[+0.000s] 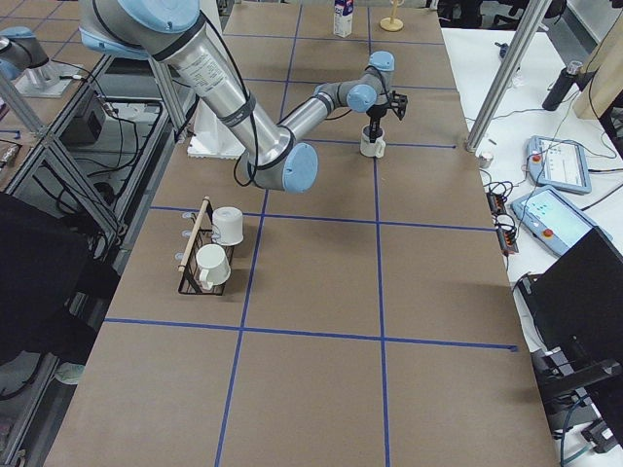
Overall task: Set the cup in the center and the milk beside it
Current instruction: 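Lower the mug onto the table and open the right gripper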
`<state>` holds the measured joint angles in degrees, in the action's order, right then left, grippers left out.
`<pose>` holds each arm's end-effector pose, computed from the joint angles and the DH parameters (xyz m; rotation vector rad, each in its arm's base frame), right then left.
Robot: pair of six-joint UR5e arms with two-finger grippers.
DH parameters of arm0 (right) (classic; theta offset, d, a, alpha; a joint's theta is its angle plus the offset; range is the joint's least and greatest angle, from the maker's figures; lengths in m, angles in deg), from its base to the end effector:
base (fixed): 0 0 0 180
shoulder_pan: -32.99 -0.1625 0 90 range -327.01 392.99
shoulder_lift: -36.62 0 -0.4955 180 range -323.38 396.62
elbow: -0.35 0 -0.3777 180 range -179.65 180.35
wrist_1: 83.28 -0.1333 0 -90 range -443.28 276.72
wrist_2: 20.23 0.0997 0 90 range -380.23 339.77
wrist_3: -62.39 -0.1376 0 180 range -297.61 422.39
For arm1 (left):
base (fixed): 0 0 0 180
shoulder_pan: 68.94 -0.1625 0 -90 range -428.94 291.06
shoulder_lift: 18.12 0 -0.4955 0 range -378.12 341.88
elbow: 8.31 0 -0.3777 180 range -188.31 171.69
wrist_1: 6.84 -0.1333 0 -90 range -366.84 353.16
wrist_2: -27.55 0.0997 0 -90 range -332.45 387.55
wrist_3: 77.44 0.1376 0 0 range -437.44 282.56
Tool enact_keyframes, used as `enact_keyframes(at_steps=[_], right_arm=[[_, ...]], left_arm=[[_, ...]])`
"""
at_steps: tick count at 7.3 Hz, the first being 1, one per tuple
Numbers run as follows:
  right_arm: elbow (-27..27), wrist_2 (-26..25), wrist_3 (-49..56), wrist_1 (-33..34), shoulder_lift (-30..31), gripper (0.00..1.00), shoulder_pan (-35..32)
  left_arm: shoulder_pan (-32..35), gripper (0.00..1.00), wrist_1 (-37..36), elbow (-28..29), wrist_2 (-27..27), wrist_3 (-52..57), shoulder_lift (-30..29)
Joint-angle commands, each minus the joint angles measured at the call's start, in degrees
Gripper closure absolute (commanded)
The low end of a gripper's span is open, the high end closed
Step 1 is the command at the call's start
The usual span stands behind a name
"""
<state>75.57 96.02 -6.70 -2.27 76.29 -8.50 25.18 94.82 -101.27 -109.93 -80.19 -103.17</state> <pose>-0.5860 -0.6149 0.2772 0.0237 -0.8779 0.1578 -0.0640 -0.4452 0.7442 0.1688 0.8246 -0.0428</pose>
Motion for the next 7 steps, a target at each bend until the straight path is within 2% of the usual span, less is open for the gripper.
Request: enact_keyframes(at_steps=[1, 3, 5, 7], right_arm=[[1.68, 2.74, 0.19, 0.19, 0.14, 0.0, -3.22], [8.33, 7.75, 1.41, 0.37, 6.87, 0.0, -8.57], [14.14, 8.03, 7.98, 0.46, 15.21, 0.0, -14.02], [15.05, 9.86, 21.93, 0.46, 21.65, 0.0, -19.74]], left_arm=[[0.88, 0.02, -0.49, -2.12, -1.81, 0.46, -0.29], [2.21, 0.02, -0.76, -5.21, -2.35, 0.98, 0.59], [2.3, 0.02, -0.94, -4.25, -1.66, 12.54, 0.85], [2.39, 0.02, -0.85, -4.16, 0.61, 23.27, 2.08]])
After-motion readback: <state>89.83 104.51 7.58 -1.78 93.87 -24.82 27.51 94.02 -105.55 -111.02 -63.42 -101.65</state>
